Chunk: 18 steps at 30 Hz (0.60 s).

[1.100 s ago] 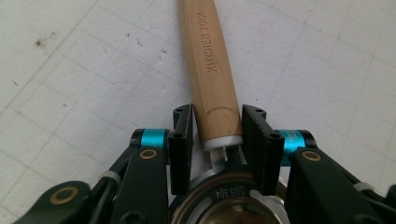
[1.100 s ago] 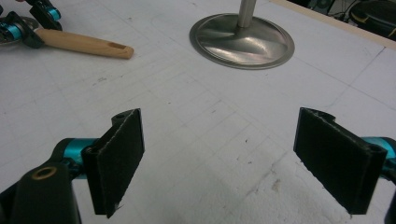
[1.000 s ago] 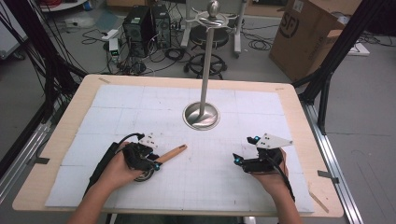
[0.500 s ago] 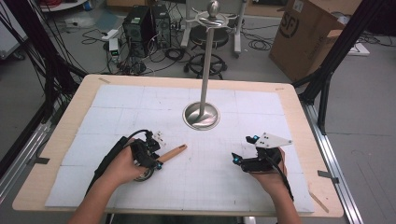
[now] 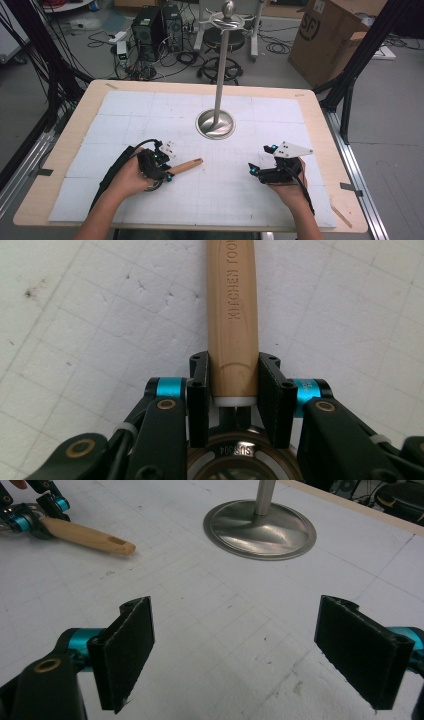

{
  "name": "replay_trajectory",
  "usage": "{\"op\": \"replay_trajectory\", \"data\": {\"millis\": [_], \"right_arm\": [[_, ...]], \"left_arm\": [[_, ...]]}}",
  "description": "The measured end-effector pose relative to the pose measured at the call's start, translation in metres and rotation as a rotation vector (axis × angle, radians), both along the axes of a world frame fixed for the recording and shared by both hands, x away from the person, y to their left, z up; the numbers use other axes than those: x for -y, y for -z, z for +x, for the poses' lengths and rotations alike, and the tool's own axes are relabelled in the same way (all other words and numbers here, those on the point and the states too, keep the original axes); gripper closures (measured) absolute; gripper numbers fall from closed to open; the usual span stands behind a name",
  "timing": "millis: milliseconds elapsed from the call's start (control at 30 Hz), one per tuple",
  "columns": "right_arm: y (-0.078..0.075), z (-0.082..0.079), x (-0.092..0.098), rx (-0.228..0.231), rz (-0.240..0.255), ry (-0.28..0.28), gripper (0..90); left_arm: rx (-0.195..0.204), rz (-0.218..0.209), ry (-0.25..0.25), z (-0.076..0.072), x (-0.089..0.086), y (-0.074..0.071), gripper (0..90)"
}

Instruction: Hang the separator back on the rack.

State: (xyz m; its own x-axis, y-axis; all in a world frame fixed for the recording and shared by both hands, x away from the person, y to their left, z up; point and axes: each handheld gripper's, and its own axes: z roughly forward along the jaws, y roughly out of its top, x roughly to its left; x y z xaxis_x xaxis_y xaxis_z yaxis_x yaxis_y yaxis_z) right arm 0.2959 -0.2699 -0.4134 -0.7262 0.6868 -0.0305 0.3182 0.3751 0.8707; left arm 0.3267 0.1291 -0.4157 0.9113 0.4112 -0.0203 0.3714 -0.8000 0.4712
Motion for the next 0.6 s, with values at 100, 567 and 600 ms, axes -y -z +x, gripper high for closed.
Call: {"op": "replay_trajectory", "data": {"millis": [100,567,600], "right_arm": [[0.000,0.000,-0.001,-0.001,-0.003,-0.003,14.9],[0.000,-0.001,-0.001,0.003,-0.007,-0.005,15.0],[0.000,-0.001,-0.002,0.000,-0.007,-0.004,15.0]], "left_arm": [[0.014,-0.049,-0.009,0.000,-0.004,-0.005,69.0],[0.137,-0.264,-0.050,-0.002,-0.028,-0.035,69.0],[0.134,-0.280,-0.053,-0.001,-0.029,-0.036,69.0]]}}
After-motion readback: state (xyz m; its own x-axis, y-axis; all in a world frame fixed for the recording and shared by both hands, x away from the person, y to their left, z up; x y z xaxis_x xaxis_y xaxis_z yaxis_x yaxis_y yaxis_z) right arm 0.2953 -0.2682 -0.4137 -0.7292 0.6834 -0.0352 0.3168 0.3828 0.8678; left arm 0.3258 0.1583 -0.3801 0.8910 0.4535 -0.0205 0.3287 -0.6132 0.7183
